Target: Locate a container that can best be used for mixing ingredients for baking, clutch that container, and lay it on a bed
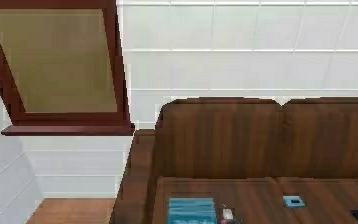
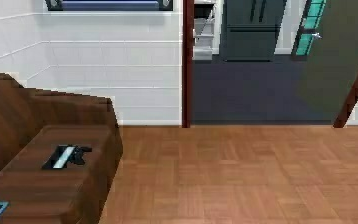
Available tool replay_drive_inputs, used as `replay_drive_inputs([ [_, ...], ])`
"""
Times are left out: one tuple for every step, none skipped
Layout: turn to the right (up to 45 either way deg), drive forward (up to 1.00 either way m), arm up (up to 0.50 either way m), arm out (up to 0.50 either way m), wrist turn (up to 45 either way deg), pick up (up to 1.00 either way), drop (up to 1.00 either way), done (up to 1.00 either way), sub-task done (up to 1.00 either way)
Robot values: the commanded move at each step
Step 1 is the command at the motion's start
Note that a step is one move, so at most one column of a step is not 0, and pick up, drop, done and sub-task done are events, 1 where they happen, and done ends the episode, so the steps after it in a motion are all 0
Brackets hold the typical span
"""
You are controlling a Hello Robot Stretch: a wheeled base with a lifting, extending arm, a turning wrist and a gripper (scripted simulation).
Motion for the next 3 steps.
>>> replay_drive_inputs([
  [45.0, 0.0, 0.0, 0.0, 0.0, 0.0, 0.0, 0.0, 0.0],
  [45.0, 0.0, 0.0, 0.0, 0.0, 0.0, 0.0, 0.0, 0.0],
  [45.0, 0.0, 0.0, 0.0, 0.0, 0.0, 0.0, 0.0, 0.0],
])
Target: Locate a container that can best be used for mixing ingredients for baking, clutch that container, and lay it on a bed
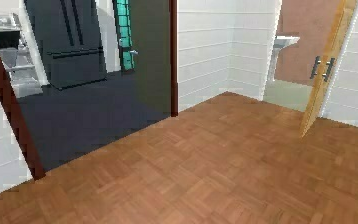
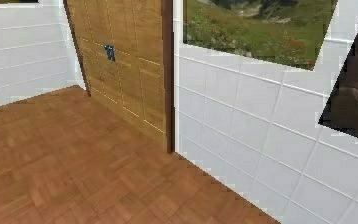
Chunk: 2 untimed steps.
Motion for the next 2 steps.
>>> replay_drive_inputs([
  [24.0, 0.0, 0.0, 0.0, 0.0, 0.0, 0.0, 0.0, 0.0],
  [0.0, 1.0, 0.0, 0.0, 0.0, 0.0, 0.0, 0.0, 0.0],
])
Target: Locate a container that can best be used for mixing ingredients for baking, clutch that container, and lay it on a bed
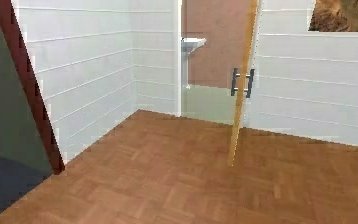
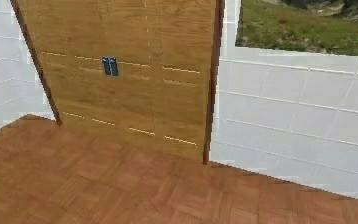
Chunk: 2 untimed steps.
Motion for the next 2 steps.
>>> replay_drive_inputs([
  [0.0, 1.0, 0.0, 0.0, 0.0, 0.0, 0.0, 0.0, 0.0],
  [3.0, 0.0, 0.0, 0.0, 0.0, 0.0, 0.0, 0.0, 0.0],
])
